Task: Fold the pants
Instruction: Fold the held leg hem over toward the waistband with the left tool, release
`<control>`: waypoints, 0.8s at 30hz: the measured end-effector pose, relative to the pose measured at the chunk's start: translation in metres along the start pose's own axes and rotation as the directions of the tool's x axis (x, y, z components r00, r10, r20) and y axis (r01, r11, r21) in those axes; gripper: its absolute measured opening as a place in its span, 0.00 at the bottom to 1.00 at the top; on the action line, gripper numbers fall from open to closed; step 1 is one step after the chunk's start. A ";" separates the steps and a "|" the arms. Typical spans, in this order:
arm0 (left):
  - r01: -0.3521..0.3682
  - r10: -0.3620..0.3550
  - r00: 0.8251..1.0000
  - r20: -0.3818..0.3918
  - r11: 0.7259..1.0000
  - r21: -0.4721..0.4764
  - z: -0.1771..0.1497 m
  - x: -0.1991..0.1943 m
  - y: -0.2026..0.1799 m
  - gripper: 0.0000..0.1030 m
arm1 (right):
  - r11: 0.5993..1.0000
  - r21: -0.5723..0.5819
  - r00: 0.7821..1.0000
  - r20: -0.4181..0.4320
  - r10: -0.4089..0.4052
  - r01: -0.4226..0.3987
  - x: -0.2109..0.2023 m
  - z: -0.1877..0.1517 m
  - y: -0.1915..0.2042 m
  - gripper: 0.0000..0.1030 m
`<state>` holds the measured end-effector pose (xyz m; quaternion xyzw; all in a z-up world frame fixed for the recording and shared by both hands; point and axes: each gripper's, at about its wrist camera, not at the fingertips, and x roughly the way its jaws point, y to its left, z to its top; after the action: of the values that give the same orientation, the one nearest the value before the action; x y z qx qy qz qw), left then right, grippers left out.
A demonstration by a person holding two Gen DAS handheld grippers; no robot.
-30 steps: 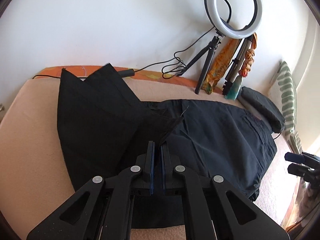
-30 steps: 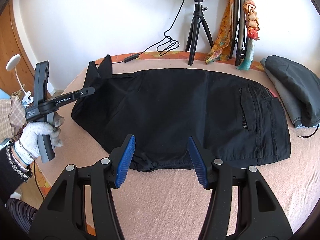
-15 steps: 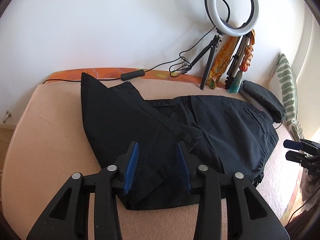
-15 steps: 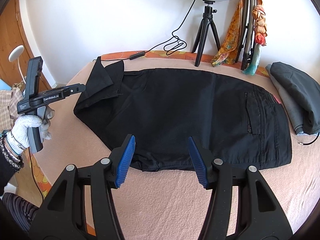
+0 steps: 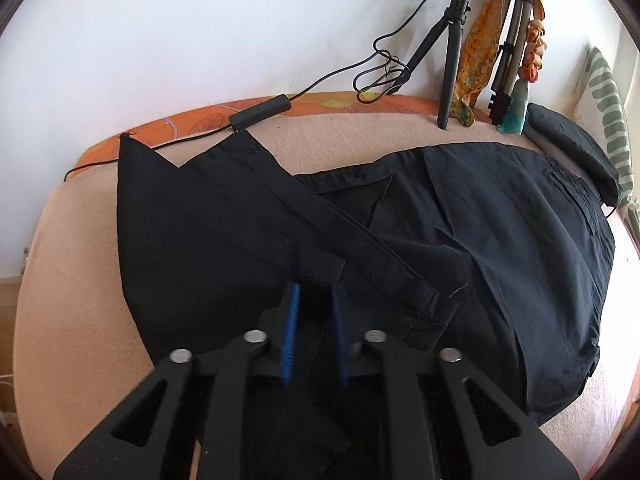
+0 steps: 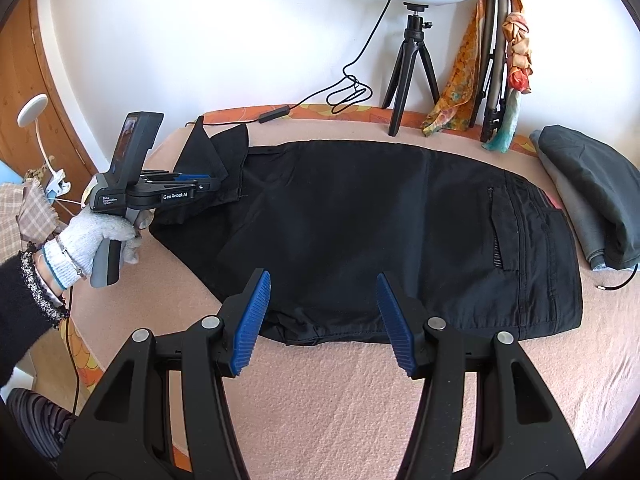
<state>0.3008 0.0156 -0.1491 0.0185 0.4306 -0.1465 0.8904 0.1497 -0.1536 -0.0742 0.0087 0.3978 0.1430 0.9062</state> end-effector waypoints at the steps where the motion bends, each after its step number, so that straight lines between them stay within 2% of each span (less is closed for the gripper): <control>1: 0.022 -0.022 1.000 0.005 1.000 -0.020 0.000 -0.001 0.004 0.06 | 1.000 0.002 1.000 0.002 0.001 -0.001 -0.001 0.000 -0.001 0.56; 7: 0.068 -0.064 0.995 0.070 0.996 -0.053 0.000 -0.019 0.009 0.01 | 1.000 -0.008 1.000 0.017 -0.007 0.008 -0.007 0.001 0.000 0.56; 10: 0.141 -0.132 0.986 0.099 0.987 -0.082 0.001 -0.031 0.010 0.01 | 1.000 -0.006 1.000 0.017 -0.004 0.005 -0.007 0.001 -0.001 0.56; 13: 0.033 -0.036 0.994 0.104 0.999 0.028 0.002 -0.035 -0.003 0.01 | 1.000 -0.003 1.000 0.013 -0.001 0.001 -0.006 0.001 0.000 0.56; 14: 0.035 -0.039 0.995 0.090 0.999 0.039 0.003 -0.034 -0.004 0.02 | 1.000 0.000 1.000 0.009 0.005 -0.005 -0.005 0.001 0.000 0.56; 16: 0.011 -0.012 0.999 0.045 0.999 0.034 0.005 -0.027 -0.004 0.18 | 1.000 -0.001 1.000 0.006 0.012 -0.012 -0.005 0.000 0.002 0.56; 17: -0.025 0.023 0.999 0.026 0.998 0.051 0.005 -0.022 -0.006 0.37 | 1.000 -0.006 1.000 0.005 0.012 -0.012 -0.004 0.000 0.004 0.56; 18: -0.060 0.059 0.998 0.013 0.995 0.074 0.005 -0.018 -0.010 0.52 | 1.000 -0.011 1.000 0.005 0.013 -0.013 -0.004 0.000 0.006 0.56; 20: -0.109 0.114 0.993 -0.023 0.980 0.165 0.003 -0.007 -0.021 0.54 | 1.000 -0.013 1.000 0.003 0.015 -0.014 -0.003 0.000 0.007 0.56; 22: -0.212 0.231 0.973 -0.032 0.934 0.287 0.000 0.005 -0.033 0.55 | 1.000 -0.010 1.000 -0.002 0.018 -0.018 -0.001 -0.001 0.007 0.56; 23: -0.237 0.252 0.968 -0.008 0.919 0.316 0.000 0.006 -0.036 0.58 | 1.000 -0.006 1.000 -0.005 0.019 -0.019 0.001 -0.001 0.007 0.56; 24: -0.243 0.259 0.966 -0.004 0.914 0.324 0.002 0.008 -0.036 0.58 | 1.000 -0.001 1.000 -0.009 0.022 -0.022 0.002 -0.001 0.006 0.56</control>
<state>0.2974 -0.0210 -0.1502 0.2214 0.4160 -0.0984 0.8765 0.1489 -0.1476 -0.0757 0.0121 0.4016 0.1532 0.9028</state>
